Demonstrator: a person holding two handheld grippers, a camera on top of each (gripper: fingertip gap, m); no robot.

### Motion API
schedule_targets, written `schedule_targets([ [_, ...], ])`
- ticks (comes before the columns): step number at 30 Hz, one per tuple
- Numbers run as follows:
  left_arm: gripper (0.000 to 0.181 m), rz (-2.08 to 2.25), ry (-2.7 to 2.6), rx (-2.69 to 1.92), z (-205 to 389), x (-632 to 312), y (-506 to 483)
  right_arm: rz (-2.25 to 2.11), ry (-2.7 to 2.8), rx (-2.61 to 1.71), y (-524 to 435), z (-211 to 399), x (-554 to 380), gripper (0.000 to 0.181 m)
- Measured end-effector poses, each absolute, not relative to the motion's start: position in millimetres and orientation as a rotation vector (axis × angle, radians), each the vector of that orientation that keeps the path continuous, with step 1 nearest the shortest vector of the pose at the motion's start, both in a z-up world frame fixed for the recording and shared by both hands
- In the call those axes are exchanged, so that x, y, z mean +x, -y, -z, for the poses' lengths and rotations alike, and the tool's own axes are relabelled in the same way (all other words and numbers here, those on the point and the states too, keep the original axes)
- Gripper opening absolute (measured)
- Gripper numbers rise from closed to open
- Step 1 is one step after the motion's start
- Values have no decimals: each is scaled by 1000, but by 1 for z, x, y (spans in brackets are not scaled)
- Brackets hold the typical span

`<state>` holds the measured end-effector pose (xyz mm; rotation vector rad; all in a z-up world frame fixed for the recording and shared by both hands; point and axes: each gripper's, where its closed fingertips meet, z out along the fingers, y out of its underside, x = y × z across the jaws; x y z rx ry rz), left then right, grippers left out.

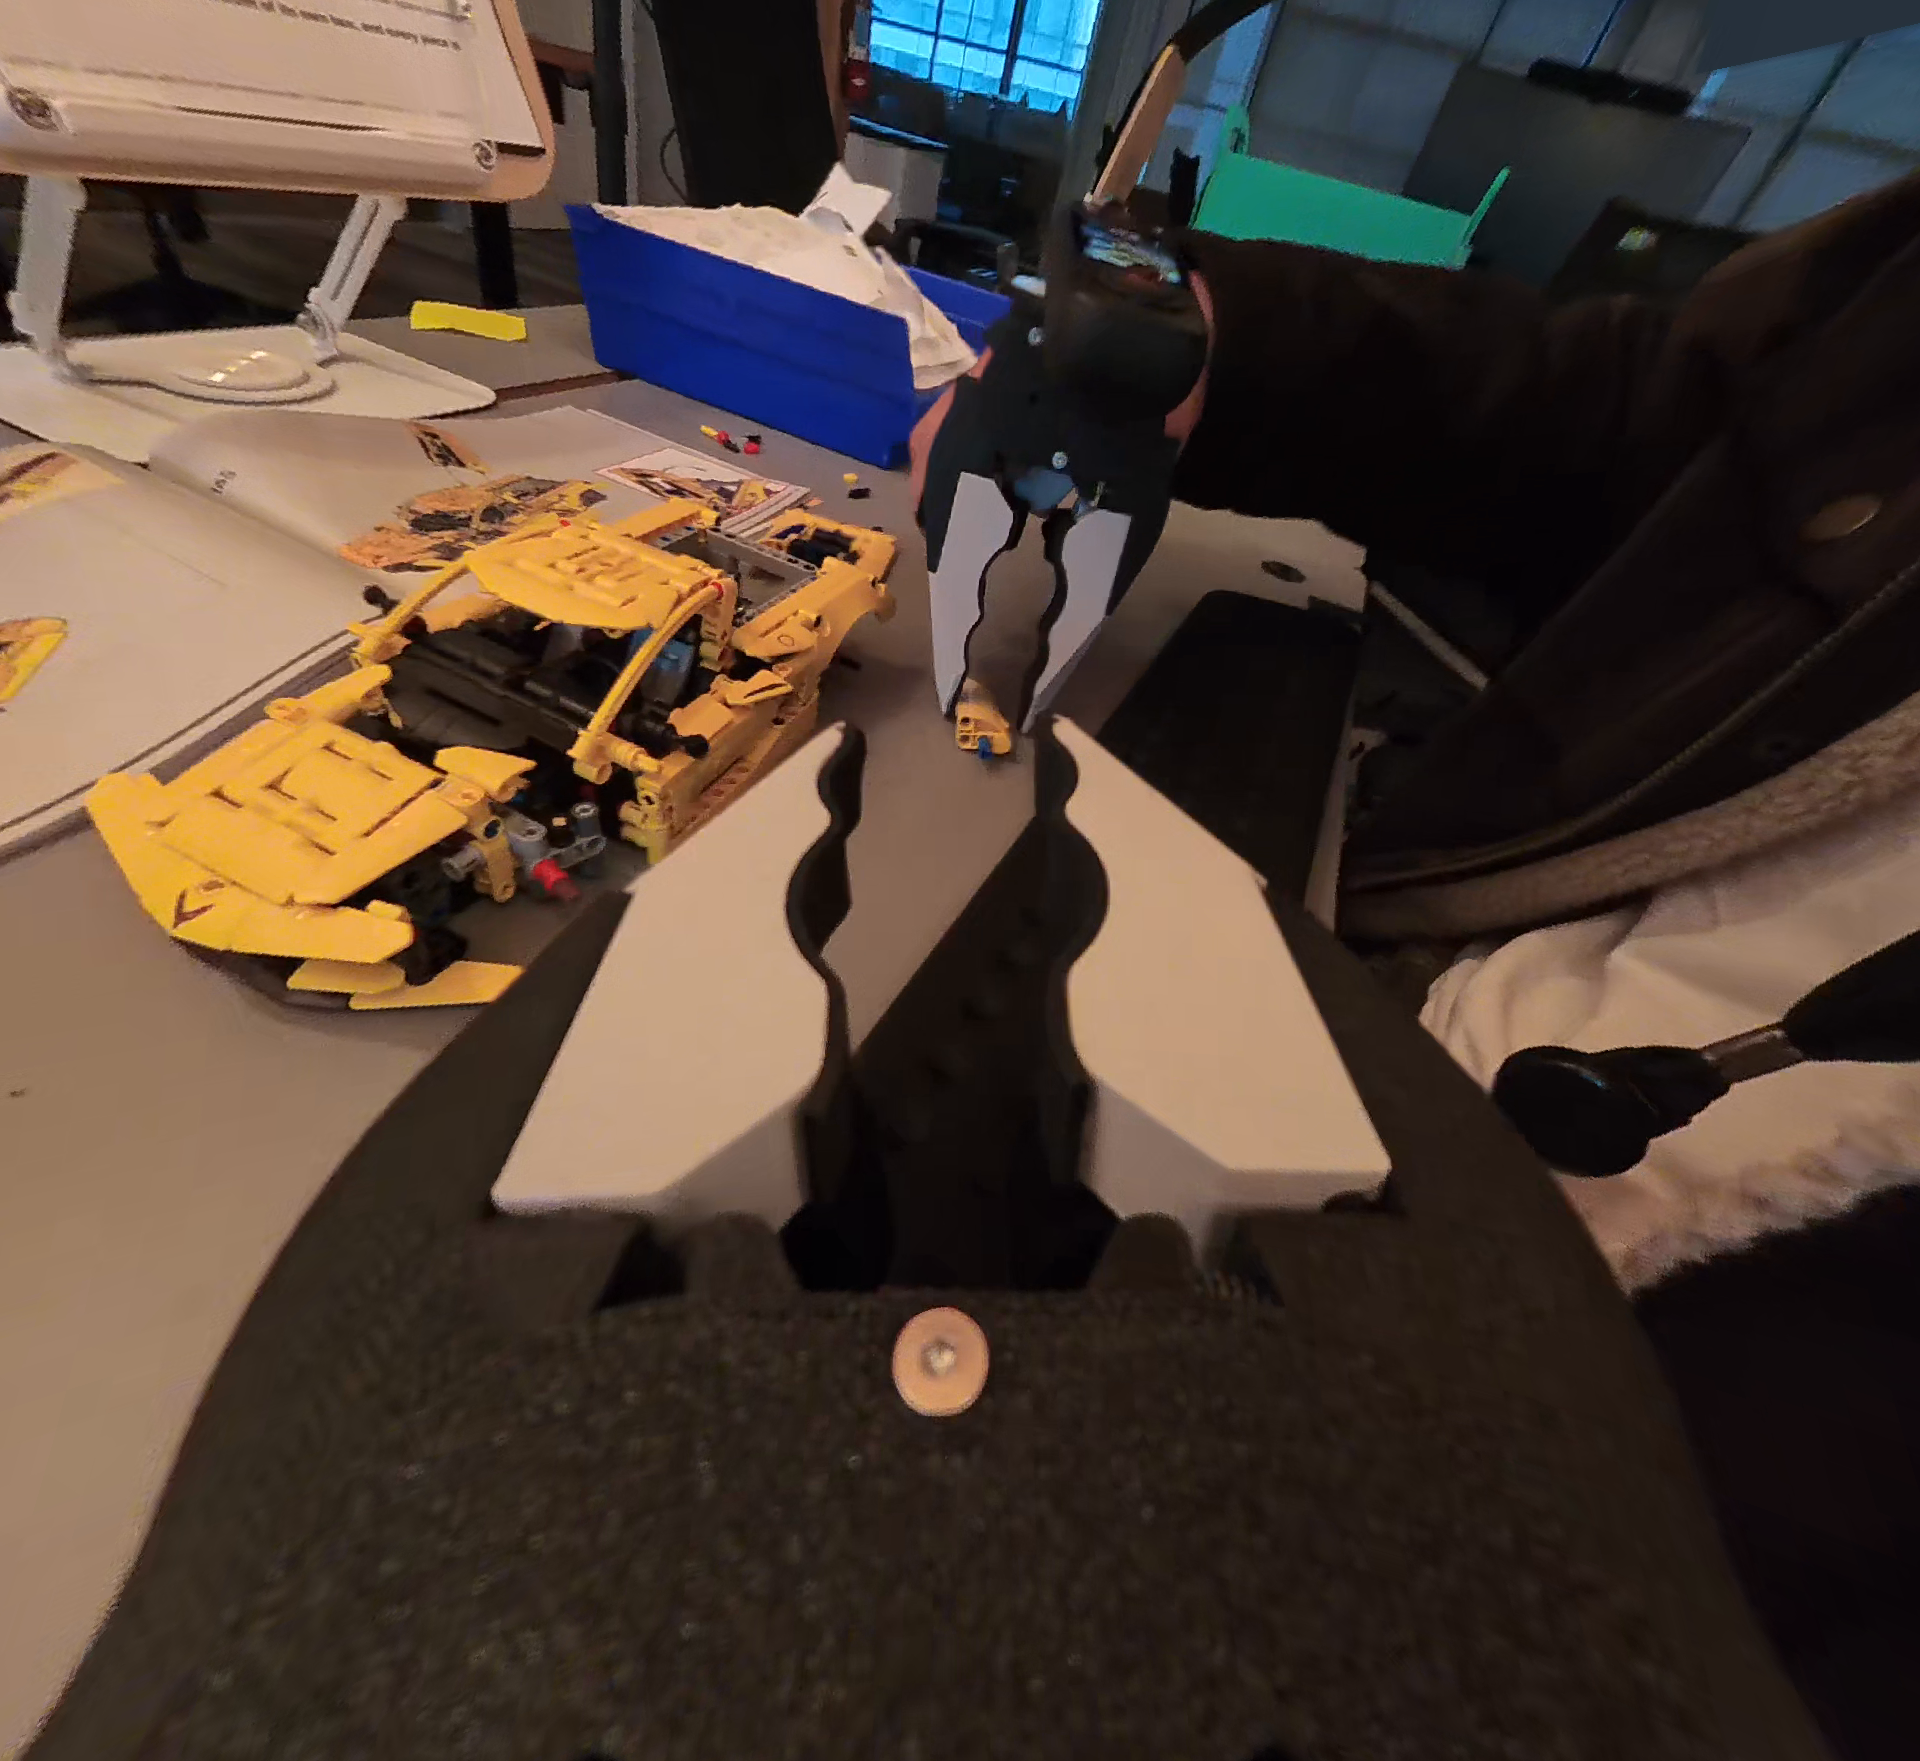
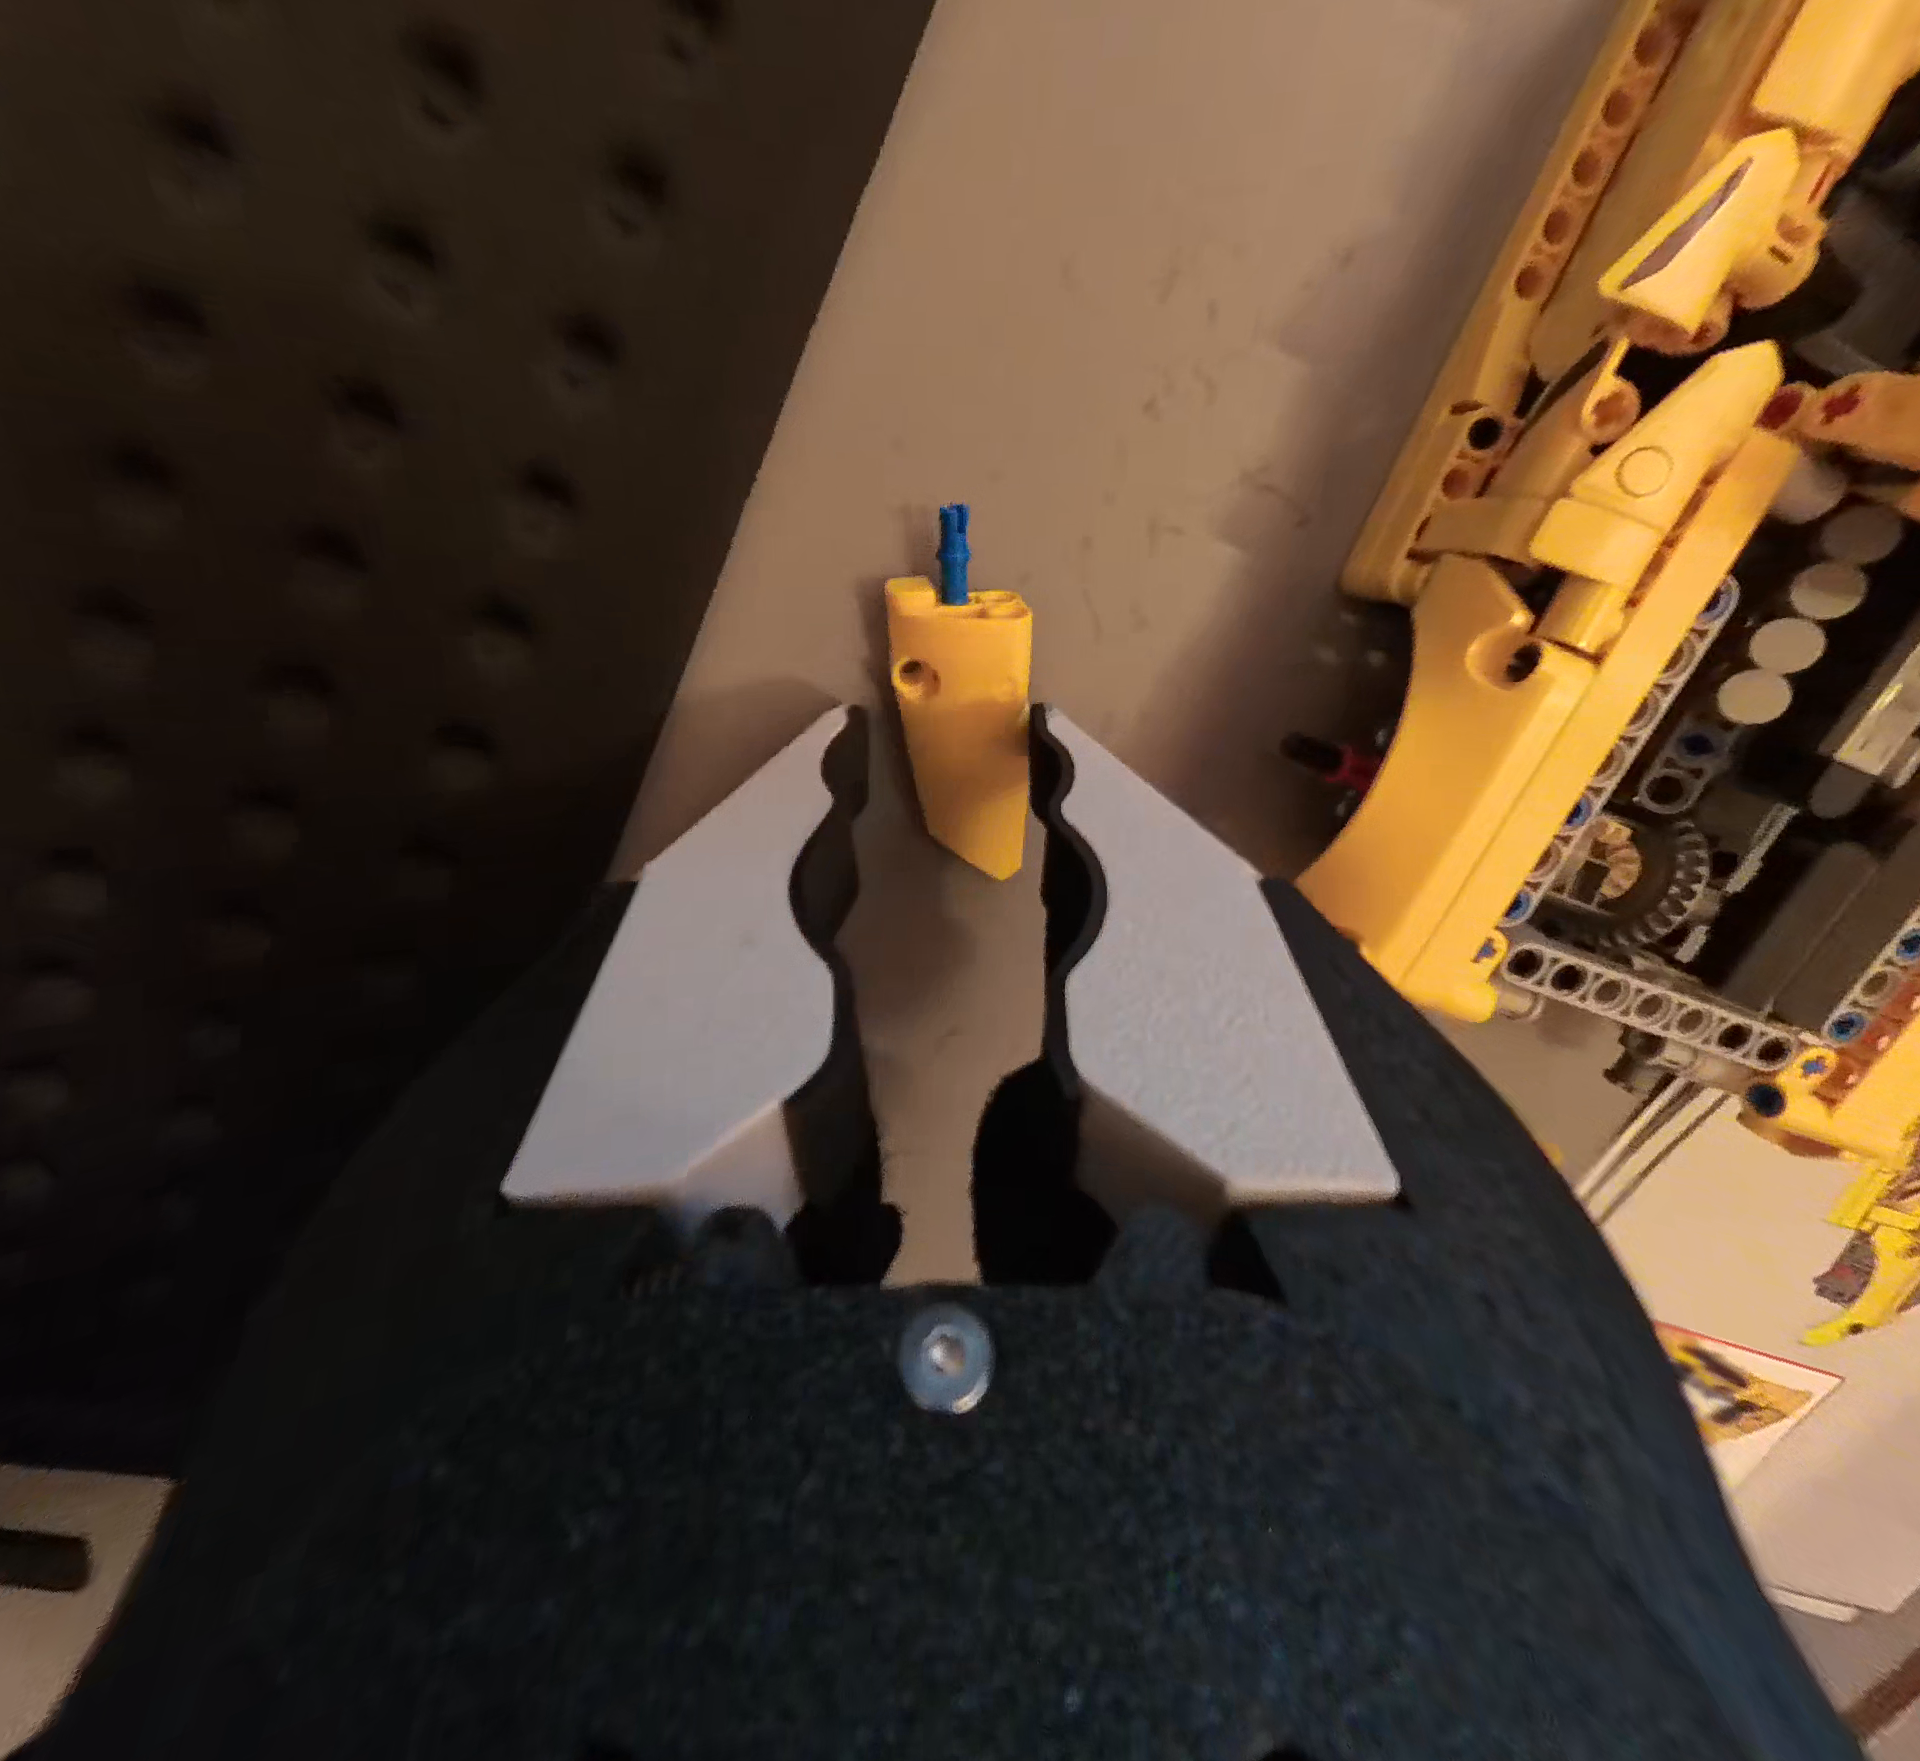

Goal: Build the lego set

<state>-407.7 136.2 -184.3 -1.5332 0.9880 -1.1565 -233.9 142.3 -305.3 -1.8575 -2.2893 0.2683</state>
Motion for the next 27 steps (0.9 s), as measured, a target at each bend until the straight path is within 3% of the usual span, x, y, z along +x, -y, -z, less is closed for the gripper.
schedule_targets([
  [5, 32, 1204, -916, -1518, 177, -416, -142, -318, 2065, -1929, -147, 285, -230, 33],
  [10, 32, 998, -874, -1631, 191, -432, -168, -285, 1123, -1937, -208, 220, -211, 37],
  [13, 31, 925, -788, -1720, 200, -440, -189, -405, 617, -1869, -220, 208, -194, 43],
  [15, 31, 943, -721, -1759, 202, -442, -199, -419, 424, -1793, -225, 209, -183, 38],
  [17, 31, 938, -641, -1803, 205, -445, -211, -473, 384, -1810, -226, 215, -186, 50],
  [27, 38, 758, -428, -1947, 219, -507, -230, -382, 495, -1824, -227, 224, -186, 37],
])
